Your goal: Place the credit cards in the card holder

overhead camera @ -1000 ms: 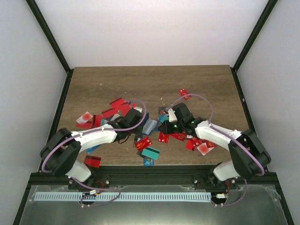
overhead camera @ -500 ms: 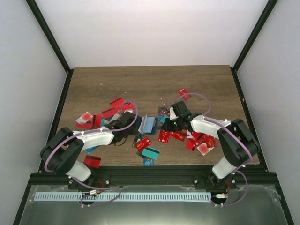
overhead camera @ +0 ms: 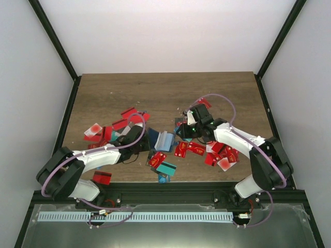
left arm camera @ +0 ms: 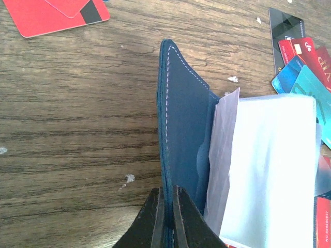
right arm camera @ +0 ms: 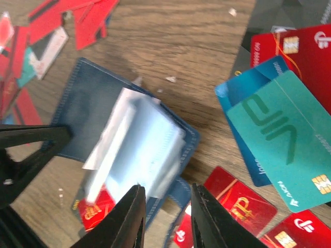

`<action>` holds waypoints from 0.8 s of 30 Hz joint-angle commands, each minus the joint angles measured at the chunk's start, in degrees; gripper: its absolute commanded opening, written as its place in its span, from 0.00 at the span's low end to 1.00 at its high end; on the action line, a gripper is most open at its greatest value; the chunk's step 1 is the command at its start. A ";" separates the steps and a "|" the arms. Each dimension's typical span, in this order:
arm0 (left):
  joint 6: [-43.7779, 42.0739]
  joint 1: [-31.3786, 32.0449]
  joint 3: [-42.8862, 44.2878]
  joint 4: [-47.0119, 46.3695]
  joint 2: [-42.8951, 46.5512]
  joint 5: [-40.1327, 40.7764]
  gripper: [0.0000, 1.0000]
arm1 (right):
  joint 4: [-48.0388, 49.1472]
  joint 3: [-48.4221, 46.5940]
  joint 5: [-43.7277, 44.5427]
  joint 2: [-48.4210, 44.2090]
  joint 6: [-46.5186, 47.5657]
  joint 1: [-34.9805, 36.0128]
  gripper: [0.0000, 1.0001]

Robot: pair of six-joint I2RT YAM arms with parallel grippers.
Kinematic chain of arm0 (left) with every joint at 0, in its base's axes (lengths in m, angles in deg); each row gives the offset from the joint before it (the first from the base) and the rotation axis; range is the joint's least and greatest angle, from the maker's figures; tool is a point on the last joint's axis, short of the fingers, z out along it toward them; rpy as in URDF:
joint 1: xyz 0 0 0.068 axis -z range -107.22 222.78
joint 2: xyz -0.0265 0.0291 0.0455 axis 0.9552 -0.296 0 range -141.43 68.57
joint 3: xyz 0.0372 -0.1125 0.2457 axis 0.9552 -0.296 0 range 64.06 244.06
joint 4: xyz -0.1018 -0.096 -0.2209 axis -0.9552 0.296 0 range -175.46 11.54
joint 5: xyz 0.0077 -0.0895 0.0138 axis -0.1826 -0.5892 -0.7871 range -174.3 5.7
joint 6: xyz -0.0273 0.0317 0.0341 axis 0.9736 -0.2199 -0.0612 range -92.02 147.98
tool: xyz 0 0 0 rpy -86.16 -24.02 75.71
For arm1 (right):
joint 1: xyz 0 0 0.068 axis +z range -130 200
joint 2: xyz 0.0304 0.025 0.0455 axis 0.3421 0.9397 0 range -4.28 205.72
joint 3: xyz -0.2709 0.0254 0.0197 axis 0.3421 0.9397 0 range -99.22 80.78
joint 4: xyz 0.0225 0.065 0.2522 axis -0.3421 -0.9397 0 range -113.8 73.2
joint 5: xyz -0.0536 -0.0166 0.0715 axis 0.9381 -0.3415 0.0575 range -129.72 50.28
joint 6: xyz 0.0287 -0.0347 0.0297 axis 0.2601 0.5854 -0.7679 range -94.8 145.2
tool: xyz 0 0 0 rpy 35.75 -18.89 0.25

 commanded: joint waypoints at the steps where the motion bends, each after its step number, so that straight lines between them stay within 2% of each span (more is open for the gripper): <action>1: 1.56 0.20 -1.29 -0.89 0.55 -1.75 0.04 | -1.72 -2.32 -4.19 -3.33 -0.52 0.58 0.27; 7: 1.81 0.16 -1.64 -1.70 -0.35 -2.08 0.04 | 1.02 -1.99 -4.13 -1.15 -2.93 4.57 0.24; 17: 1.54 0.18 -2.23 -1.66 -0.61 -2.18 0.04 | 6.51 -1.44 -6.43 4.91 -4.88 6.74 0.11; 24: 1.84 0.22 -2.61 -2.44 -1.79 -2.66 0.04 | 9.25 -0.24 -7.31 7.62 -5.02 6.75 0.09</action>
